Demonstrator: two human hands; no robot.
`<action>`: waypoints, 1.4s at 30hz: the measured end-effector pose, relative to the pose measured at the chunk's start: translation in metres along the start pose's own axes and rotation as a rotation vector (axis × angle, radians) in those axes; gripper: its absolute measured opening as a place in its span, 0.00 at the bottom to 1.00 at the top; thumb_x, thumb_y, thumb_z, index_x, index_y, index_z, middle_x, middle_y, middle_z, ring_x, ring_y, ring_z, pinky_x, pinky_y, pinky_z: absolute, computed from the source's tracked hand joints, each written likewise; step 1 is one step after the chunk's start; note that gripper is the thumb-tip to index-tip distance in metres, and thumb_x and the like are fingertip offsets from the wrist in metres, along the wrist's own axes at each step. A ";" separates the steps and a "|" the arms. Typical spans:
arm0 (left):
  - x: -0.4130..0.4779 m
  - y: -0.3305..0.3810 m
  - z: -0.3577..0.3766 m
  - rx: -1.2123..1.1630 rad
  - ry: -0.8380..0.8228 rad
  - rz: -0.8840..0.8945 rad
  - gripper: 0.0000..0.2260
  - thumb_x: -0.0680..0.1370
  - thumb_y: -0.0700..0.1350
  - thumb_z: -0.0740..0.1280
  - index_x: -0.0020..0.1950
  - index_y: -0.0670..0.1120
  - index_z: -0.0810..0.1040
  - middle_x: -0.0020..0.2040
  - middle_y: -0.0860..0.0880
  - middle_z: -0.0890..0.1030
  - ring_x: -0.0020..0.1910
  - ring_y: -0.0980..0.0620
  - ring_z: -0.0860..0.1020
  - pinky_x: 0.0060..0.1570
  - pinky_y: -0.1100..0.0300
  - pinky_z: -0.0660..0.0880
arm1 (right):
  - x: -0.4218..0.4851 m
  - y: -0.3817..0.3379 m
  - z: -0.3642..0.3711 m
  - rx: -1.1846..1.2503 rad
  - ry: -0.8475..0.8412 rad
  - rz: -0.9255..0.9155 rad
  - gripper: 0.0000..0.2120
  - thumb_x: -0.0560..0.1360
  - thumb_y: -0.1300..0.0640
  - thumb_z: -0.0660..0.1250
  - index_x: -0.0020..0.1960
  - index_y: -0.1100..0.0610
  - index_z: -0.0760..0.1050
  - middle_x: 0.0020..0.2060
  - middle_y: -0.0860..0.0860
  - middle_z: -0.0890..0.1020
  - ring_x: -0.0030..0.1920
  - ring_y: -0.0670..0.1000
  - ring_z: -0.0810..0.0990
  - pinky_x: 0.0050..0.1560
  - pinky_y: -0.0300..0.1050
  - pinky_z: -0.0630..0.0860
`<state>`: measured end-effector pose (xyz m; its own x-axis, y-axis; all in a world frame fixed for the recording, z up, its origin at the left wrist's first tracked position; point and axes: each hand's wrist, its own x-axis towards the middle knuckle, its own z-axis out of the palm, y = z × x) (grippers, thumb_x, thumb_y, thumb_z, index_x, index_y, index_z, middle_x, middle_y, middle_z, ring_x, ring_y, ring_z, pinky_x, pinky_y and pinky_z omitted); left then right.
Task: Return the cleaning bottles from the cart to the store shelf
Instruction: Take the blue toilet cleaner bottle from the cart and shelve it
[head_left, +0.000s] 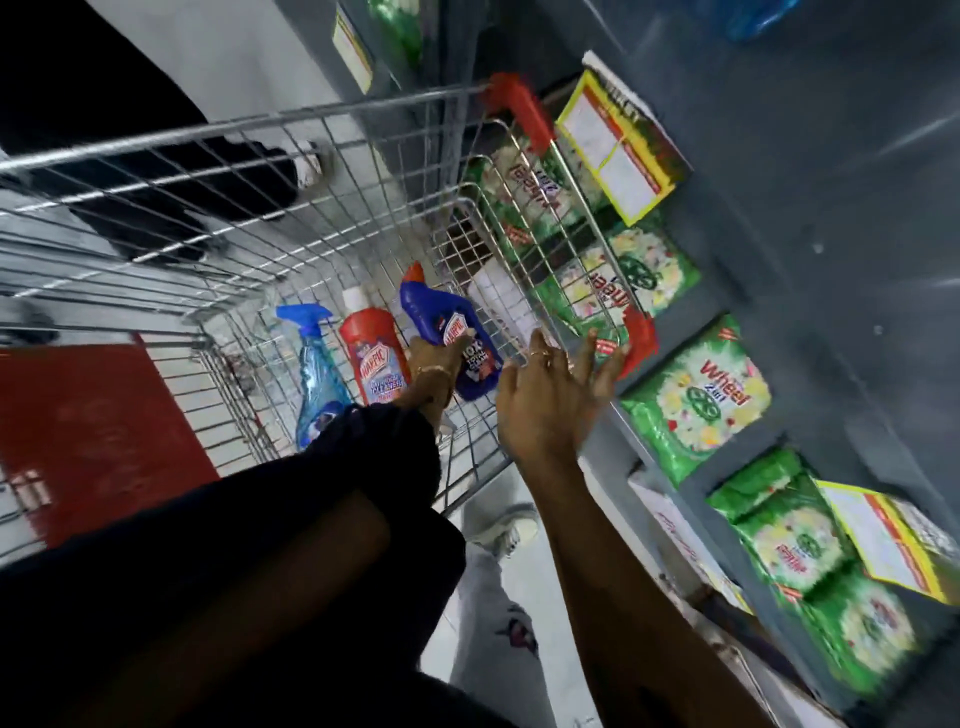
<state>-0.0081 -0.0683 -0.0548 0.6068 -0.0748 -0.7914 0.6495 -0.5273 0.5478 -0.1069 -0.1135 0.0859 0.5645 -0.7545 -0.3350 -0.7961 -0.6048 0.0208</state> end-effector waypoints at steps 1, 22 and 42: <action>0.002 0.001 -0.001 0.026 -0.003 0.000 0.25 0.68 0.50 0.76 0.58 0.40 0.72 0.54 0.40 0.80 0.50 0.42 0.80 0.49 0.49 0.79 | 0.000 -0.001 0.000 0.007 -0.006 -0.007 0.26 0.79 0.45 0.51 0.74 0.55 0.61 0.70 0.56 0.72 0.77 0.60 0.50 0.71 0.62 0.29; -0.288 0.083 -0.095 0.071 -0.750 0.642 0.06 0.73 0.50 0.68 0.49 0.54 0.80 0.40 0.54 0.86 0.35 0.58 0.83 0.32 0.63 0.79 | -0.141 0.121 -0.118 1.759 -0.305 0.070 0.07 0.77 0.58 0.63 0.53 0.57 0.77 0.44 0.51 0.83 0.45 0.51 0.81 0.45 0.46 0.82; -0.438 0.031 0.061 0.375 -1.130 0.766 0.11 0.80 0.42 0.61 0.59 0.41 0.76 0.47 0.48 0.83 0.43 0.53 0.82 0.42 0.59 0.82 | -0.274 0.299 -0.089 1.823 0.385 0.242 0.10 0.79 0.59 0.60 0.50 0.56 0.80 0.39 0.47 0.86 0.42 0.46 0.83 0.39 0.39 0.80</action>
<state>-0.2816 -0.1035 0.2925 -0.0563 -0.9736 -0.2212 0.0651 -0.2246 0.9723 -0.4808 -0.1103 0.2679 0.2248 -0.9361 -0.2707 0.0654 0.2917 -0.9543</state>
